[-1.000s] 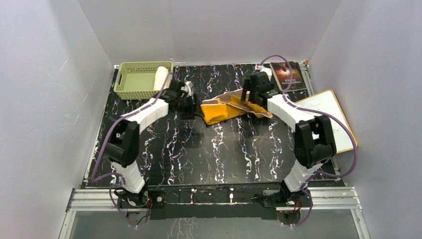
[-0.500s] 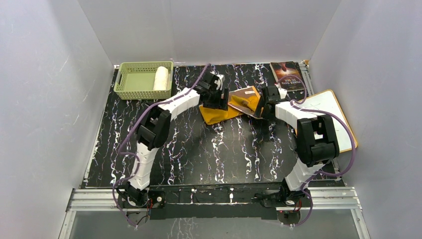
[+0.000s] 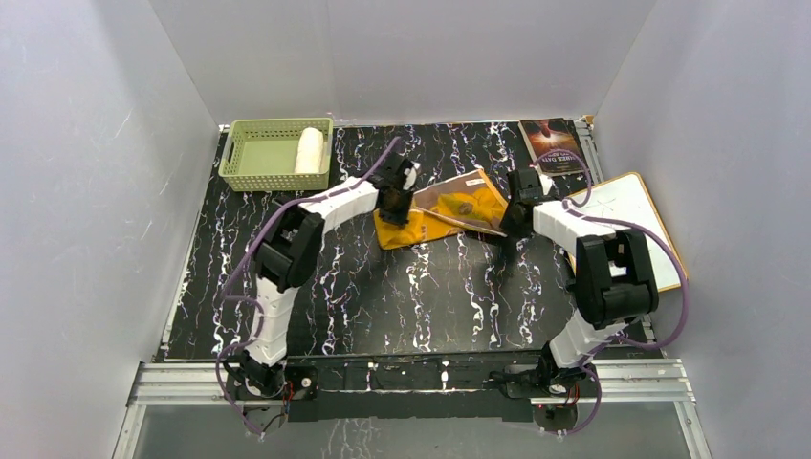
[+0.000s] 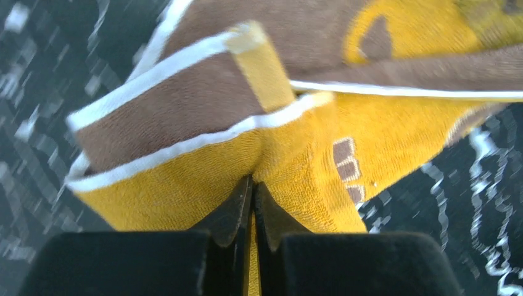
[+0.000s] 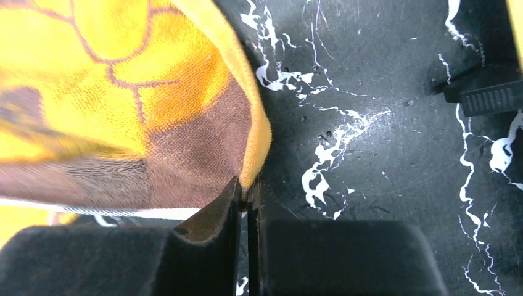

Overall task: Roll the towels
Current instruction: Flatten out the towel at the center of the board.

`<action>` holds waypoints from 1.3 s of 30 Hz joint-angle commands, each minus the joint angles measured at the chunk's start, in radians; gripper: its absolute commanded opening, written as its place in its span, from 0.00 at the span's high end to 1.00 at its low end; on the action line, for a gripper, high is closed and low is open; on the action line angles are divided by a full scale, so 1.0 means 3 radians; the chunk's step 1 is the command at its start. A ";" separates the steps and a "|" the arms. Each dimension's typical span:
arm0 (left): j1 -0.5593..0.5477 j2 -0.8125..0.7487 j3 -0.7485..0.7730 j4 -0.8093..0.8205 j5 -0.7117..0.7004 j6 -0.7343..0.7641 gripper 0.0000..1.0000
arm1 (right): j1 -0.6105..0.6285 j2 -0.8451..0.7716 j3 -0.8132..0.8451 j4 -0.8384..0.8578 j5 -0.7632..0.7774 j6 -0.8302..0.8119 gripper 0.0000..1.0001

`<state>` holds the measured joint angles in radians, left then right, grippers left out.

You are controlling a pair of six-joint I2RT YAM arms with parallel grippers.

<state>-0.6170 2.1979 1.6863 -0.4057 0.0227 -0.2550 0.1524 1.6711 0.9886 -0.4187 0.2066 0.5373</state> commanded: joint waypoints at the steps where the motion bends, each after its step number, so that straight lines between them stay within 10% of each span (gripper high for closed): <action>1: 0.0436 -0.0846 -0.0679 -0.0343 -0.0108 0.0076 1.00 | -0.0074 -0.0503 0.0051 0.0156 -0.0037 0.0080 1.00; 9: 0.1317 -0.2987 -0.2405 0.0285 -0.0096 0.0388 1.00 | -0.0110 -0.1432 -0.0367 0.0025 0.0163 0.0305 0.92; 12: 0.1375 -0.3388 -0.2831 0.0404 -0.0232 0.0325 0.27 | -0.0104 -0.1805 -0.0843 0.0130 -0.0011 0.0341 0.33; 14: 0.1405 -0.3492 -0.2960 0.0381 -0.0389 0.0186 0.16 | -0.0104 -0.2085 -0.1045 0.0159 0.0072 0.0338 0.16; 39: 0.1442 -0.1088 -0.1118 0.0608 0.0788 0.0767 0.32 | 0.0002 0.0088 0.0551 -0.0027 -0.0275 -0.0458 0.16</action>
<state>-0.1802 1.8065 1.2621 -0.2348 0.1837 -0.0978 0.1390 1.6779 1.1164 -0.4030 0.1375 0.4316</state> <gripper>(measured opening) 0.690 0.841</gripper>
